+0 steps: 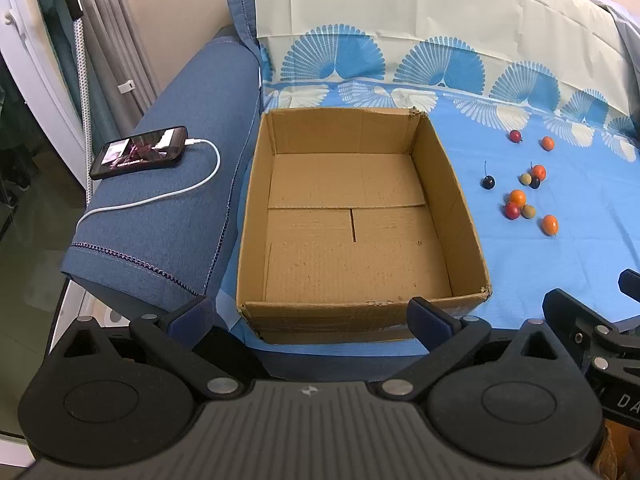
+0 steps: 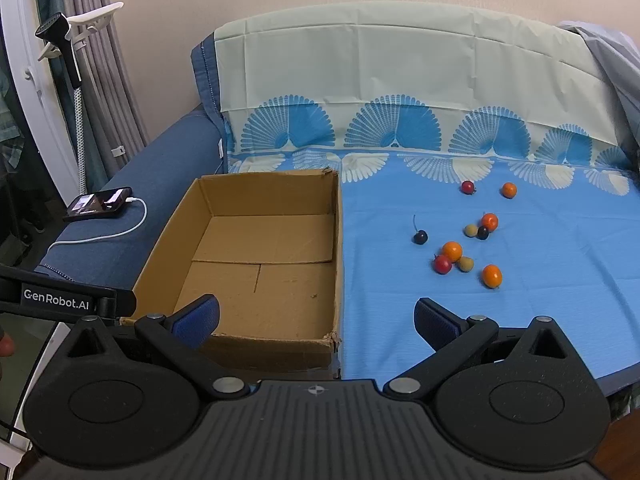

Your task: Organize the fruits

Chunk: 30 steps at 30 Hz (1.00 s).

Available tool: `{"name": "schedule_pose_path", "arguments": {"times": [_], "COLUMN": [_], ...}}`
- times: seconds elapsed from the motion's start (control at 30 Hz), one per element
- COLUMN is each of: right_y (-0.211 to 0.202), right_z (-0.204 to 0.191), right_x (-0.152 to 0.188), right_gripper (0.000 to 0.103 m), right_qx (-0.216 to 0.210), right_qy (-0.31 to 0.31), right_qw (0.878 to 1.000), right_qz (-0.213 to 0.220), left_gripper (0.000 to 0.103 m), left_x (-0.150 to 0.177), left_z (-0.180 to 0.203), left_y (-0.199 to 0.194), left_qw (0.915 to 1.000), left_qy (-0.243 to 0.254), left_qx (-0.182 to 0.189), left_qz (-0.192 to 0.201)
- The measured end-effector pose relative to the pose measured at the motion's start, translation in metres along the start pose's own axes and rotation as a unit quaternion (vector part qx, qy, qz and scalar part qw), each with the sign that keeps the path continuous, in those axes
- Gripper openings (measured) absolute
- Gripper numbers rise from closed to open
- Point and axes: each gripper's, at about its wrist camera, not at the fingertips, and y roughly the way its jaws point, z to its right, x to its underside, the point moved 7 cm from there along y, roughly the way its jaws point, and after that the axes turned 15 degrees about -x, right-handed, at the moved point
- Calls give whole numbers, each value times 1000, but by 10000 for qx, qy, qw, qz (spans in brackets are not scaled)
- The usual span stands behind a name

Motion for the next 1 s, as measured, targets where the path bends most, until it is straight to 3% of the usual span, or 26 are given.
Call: {"name": "schedule_pose_path", "arguments": {"times": [0.17,0.47,0.77,1.0], "right_y": [-1,-10,-33,-55], "right_z": [3,11,39,74], "right_x": [-1,-6,-28,-46], "right_gripper": [102,102,102,102], "right_qx": [8,-2,145,444], "right_qy": [65,191,471,675], "right_qw": [10000,9997,9979,9938], "right_qz": [18,125,418,767], "left_gripper": [103,103,103,103], "left_x": [-2,-17,-57,-110], "left_z": [2,1,-3,-8], "left_y": [-3,-21,-78,-151], "left_qw": [9999,9998,9968,9902], "left_qy": [73,102,417,111], "left_qx": [25,107,93,901], "left_qz": [-82,120,683,1059]}}
